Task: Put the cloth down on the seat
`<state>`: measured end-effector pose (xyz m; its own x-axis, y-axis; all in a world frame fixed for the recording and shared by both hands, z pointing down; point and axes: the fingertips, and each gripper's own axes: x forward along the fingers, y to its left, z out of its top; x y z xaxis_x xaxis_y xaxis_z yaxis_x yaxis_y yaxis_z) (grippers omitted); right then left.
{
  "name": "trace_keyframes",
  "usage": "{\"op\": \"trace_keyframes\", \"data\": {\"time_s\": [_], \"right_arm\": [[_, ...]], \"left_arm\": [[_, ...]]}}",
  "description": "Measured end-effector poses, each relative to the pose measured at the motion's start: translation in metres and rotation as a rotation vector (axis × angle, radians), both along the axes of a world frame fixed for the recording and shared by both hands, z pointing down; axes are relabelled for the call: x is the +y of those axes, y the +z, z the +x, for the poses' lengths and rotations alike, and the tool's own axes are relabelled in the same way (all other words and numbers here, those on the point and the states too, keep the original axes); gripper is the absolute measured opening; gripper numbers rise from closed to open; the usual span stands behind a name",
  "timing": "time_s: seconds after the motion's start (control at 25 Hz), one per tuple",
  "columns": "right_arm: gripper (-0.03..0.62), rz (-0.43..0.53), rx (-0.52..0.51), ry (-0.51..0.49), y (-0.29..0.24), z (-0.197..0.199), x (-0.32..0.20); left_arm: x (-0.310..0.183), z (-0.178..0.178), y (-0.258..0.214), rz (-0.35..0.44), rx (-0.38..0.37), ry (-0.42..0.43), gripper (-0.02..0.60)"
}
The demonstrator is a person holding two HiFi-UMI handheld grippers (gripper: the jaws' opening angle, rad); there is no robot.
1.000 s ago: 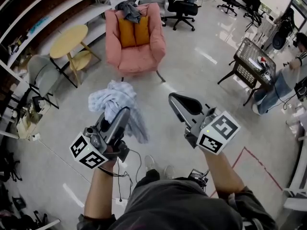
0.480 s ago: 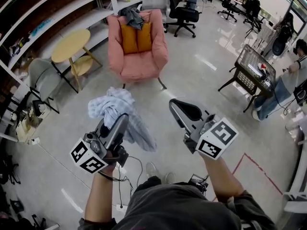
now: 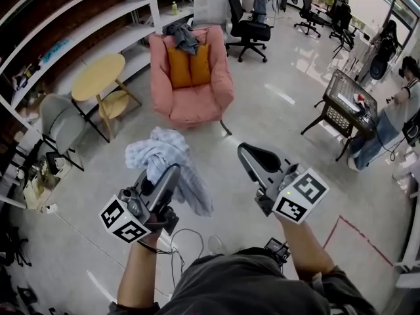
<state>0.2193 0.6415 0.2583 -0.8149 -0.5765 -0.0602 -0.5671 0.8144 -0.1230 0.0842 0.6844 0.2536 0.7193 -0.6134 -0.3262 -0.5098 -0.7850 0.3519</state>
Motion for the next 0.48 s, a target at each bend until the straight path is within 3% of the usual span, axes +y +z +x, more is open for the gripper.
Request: {"op": "trace_keyframes", "data": {"time_s": [0.16, 0.48], "right_arm": [[0.015, -0.010, 0.002, 0.002, -0.039, -0.022, -0.037], [0.015, 0.008, -0.009, -0.010, -0.020, -0.037, -0.075]], "left_arm": [[-0.037, -0.022, -0.041, -0.005, -0.002, 0.001, 0.037], [-0.077, -0.039, -0.020, 0.005, 0.001, -0.019, 0.037]]}}
